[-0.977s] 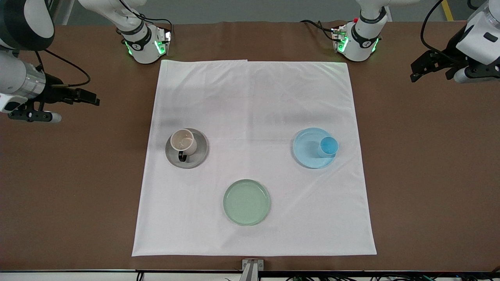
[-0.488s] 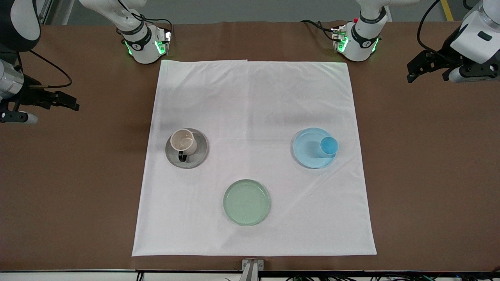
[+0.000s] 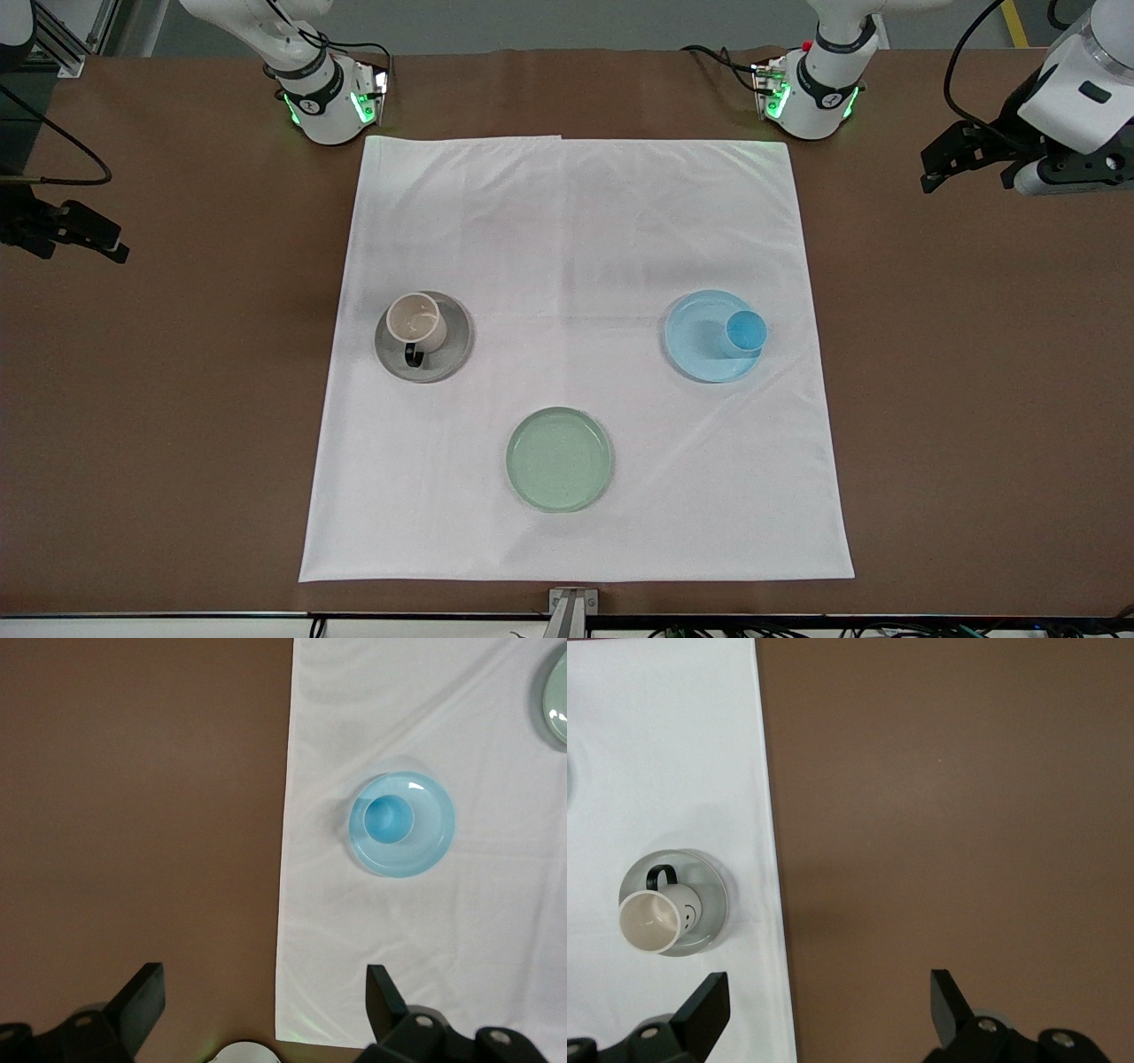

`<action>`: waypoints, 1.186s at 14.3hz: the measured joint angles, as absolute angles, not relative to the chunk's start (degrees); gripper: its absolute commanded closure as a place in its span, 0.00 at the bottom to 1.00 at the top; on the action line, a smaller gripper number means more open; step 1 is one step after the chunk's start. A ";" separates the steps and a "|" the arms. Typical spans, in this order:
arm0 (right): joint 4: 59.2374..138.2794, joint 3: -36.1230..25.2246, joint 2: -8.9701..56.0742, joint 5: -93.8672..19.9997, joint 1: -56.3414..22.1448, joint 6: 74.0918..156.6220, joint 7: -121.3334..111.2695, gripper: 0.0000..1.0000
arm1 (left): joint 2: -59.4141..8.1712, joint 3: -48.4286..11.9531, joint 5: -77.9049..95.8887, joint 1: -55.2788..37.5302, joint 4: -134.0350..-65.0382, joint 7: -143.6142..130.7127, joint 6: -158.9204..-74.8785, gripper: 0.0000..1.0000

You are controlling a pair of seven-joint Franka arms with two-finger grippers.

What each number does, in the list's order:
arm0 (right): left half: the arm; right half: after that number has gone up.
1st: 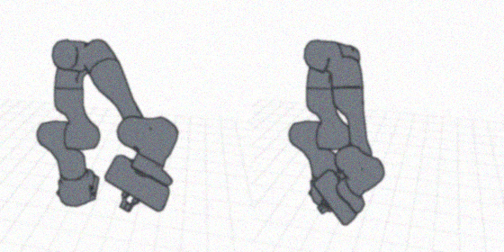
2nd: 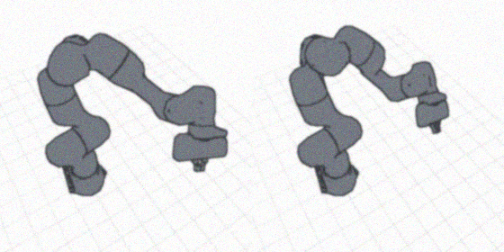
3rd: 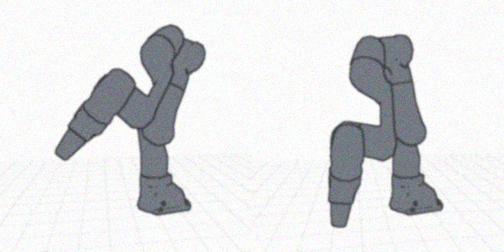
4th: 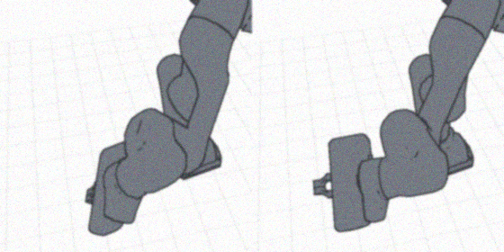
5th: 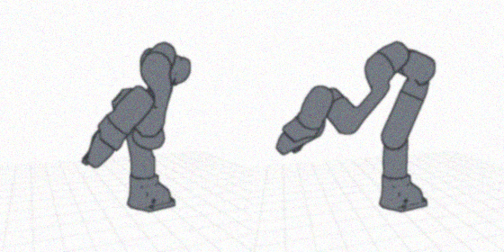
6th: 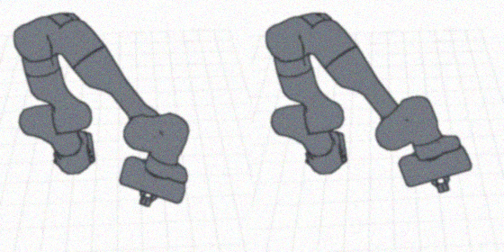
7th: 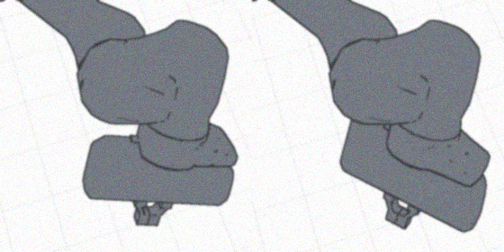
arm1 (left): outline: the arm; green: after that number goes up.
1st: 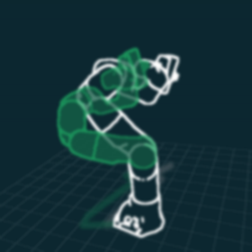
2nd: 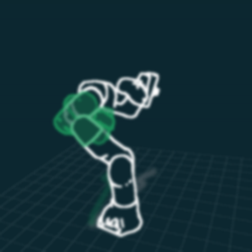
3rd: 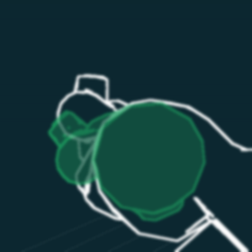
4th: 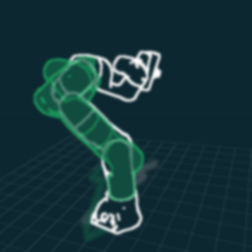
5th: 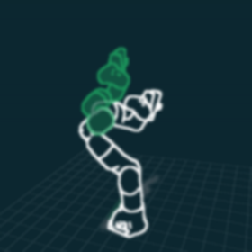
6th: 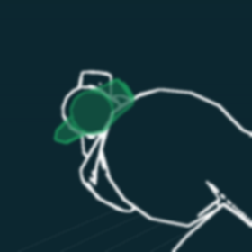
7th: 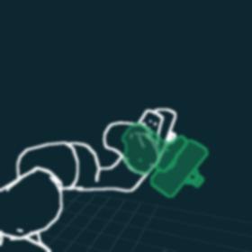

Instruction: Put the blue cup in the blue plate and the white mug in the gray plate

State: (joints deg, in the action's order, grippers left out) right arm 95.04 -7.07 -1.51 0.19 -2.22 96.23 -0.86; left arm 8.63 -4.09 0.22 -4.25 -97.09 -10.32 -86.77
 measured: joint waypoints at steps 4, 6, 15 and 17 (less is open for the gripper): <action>91.03 -6.79 0.00 0.19 -2.46 96.26 -0.83 0.00 | 8.58 -4.07 0.22 -4.05 -97.09 -10.32 -86.77 0.00; 90.17 -6.93 0.14 0.20 -2.28 96.22 -0.84 0.00 | 8.56 -4.07 0.22 -4.03 -97.09 -10.32 -86.77 0.00; 89.06 -7.05 0.88 0.21 -2.20 96.22 -0.84 0.00 | 8.52 -4.06 0.22 -3.89 -96.66 -10.32 -86.77 0.00; 88.89 -7.05 0.88 0.21 -2.20 96.23 -0.84 0.00 | 8.49 -4.05 0.22 -3.86 -96.63 -10.32 -86.77 0.00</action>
